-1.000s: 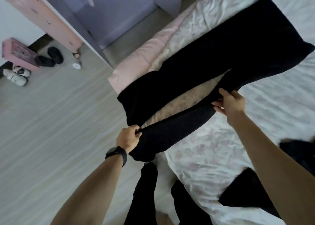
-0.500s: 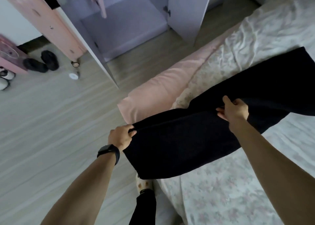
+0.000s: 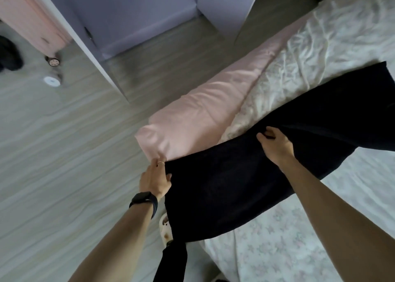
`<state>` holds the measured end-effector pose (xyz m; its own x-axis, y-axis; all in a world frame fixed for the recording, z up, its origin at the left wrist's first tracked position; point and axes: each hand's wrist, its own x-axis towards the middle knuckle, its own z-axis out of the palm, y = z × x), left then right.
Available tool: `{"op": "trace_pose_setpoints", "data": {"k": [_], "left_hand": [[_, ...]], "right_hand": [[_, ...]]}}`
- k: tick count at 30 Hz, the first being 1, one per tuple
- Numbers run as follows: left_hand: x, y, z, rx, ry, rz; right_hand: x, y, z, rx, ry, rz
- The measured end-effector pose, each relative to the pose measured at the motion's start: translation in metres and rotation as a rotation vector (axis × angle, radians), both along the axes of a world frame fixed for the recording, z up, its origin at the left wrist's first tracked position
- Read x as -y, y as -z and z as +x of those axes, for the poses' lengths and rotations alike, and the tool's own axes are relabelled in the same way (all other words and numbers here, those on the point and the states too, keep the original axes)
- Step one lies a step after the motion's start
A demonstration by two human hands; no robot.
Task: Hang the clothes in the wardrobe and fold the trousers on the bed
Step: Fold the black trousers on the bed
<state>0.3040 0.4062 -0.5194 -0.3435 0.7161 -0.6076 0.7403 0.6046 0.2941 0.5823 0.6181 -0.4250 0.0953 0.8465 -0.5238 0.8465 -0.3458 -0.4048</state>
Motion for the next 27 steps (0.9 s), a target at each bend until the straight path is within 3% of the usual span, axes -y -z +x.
{"op": "trace_pose_setpoints", "data": {"k": [7, 10, 13, 18, 22, 27], "left_hand": [[0.014, -0.011, -0.016, 0.002, 0.164, 0.235], [0.043, -0.014, -0.042, -0.153, 0.172, 0.326], [0.04, -0.015, -0.042, -0.094, 0.243, 0.014], [0.006, -0.016, -0.018, -0.154, 0.288, -0.331], [-0.023, -0.038, 0.025, -0.162, 0.229, -0.09], [-0.078, -0.08, 0.087, 0.025, 0.295, 0.188]], "right_hand": [[0.08, 0.014, -0.036, 0.22, -0.247, 0.229], [0.111, 0.022, -0.04, 0.266, -0.292, 0.283], [0.123, 0.033, -0.026, 0.333, -0.327, 0.109], [0.124, 0.04, -0.041, 0.292, -0.357, 0.066], [0.119, 0.024, -0.042, 0.219, -0.314, 0.044], [0.11, 0.004, -0.018, 0.009, -0.088, 0.073]]}}
